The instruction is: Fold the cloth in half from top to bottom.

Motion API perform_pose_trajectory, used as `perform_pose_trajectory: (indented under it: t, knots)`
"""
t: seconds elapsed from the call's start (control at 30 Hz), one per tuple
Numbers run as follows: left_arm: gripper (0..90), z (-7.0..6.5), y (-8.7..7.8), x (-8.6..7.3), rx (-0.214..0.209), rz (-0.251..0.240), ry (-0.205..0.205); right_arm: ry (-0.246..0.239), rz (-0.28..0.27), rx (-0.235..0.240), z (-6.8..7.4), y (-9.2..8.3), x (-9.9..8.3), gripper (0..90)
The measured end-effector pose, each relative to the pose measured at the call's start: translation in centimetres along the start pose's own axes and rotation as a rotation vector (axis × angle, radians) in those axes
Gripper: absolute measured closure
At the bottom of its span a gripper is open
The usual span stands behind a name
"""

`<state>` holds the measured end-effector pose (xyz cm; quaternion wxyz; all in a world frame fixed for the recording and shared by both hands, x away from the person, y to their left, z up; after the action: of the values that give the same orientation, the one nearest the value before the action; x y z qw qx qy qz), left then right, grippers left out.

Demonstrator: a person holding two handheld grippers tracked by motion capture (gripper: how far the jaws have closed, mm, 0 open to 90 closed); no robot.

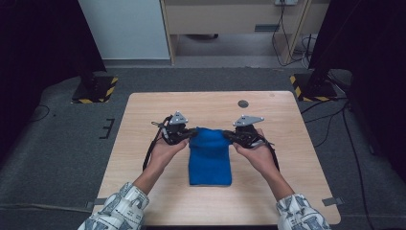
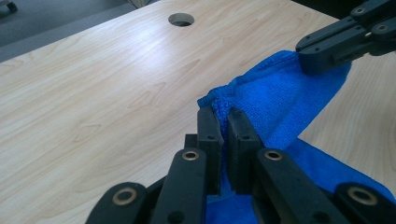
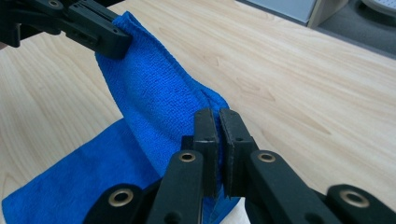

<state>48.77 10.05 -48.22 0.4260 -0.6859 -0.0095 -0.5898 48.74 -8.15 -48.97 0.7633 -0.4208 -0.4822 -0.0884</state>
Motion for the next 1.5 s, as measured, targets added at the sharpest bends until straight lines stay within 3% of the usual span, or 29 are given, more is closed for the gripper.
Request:
perform_pose_trajectory:
  t: [0.37, 0.83, 1.4, 1.5]
  knots:
    - [84.9, -1.4, -0.1, -1.4, -0.022, 0.013, 0.013, -0.005, 0.015, 0.013, 0.8, -0.6, -1.7, 86.6]
    - [84.3, -1.6, -1.3, -1.9, -0.033, -0.009, -0.013, -0.034, 0.013, 0.044, 2.7, -1.6, -1.7, 86.2]
    - [83.5, -2.9, -1.4, -3.2, -0.058, 0.001, -0.012, -0.028, 0.045, 0.053, 2.9, -1.6, -3.6, 85.7]
    - [83.3, -3.1, -1.9, -3.3, -0.062, -0.012, -0.020, -0.025, 0.029, 0.063, 3.1, -2.0, -3.4, 85.2]
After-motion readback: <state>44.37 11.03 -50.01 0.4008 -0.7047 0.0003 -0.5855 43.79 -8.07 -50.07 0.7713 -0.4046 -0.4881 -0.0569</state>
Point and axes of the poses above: each handheld gripper's, and its own axes: y roughly forward along the jaws, x roughly out of its top, z roughly to its left, the point moved 7 cm from there along y, roughly forward along the jaws, and after that the axes turned 9 degrees about y, right-handed, at the moved point
